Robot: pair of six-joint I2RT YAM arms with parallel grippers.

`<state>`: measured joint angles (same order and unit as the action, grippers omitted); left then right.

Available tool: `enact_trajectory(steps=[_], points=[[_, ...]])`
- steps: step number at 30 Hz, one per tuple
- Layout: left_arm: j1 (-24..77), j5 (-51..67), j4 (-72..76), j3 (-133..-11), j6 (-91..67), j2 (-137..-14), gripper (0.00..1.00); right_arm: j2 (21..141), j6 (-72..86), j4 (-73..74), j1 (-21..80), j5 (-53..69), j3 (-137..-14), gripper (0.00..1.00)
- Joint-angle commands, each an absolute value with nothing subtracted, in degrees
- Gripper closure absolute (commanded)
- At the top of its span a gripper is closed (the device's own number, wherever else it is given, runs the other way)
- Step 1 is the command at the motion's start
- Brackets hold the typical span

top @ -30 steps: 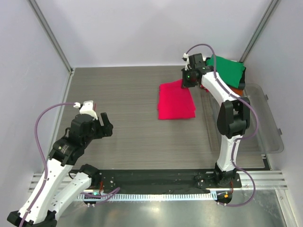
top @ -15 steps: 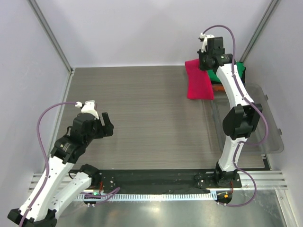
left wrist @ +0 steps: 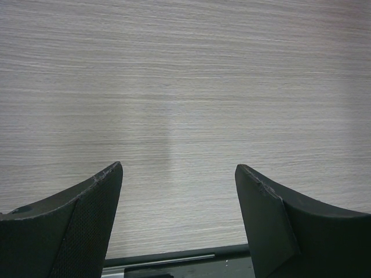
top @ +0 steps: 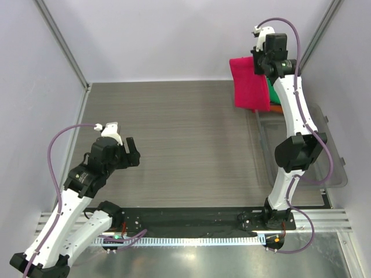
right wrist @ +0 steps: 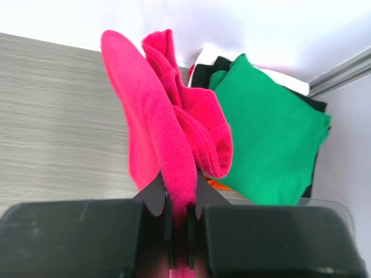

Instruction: Fold and stack the t-shirts

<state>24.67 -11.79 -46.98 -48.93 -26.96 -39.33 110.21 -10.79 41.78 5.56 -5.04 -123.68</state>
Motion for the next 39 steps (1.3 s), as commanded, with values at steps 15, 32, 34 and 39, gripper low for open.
enact_trajectory(steps=[15, 32, 34, 39], points=[[24.43, -10.81, -44.82, -49.13, -26.72, -40.87, 0.22, 106.08, -17.49, 31.91, 3.17, -8.53, -127.79, 0.99], [24.52, -11.34, -44.91, -49.04, -26.89, -41.66, 0.22, 108.89, -17.4, 29.62, 0.97, -7.47, -129.64, 0.99], [24.43, -11.34, -44.91, -48.96, -27.07, -41.75, 0.22, 109.95, -17.75, 28.66, 0.79, -7.47, -130.16, 0.99], [24.43, -10.81, -44.91, -49.04, -26.98, -42.45, 0.22, 112.85, -20.3, 26.55, -1.23, -8.0, -130.52, 0.99]])
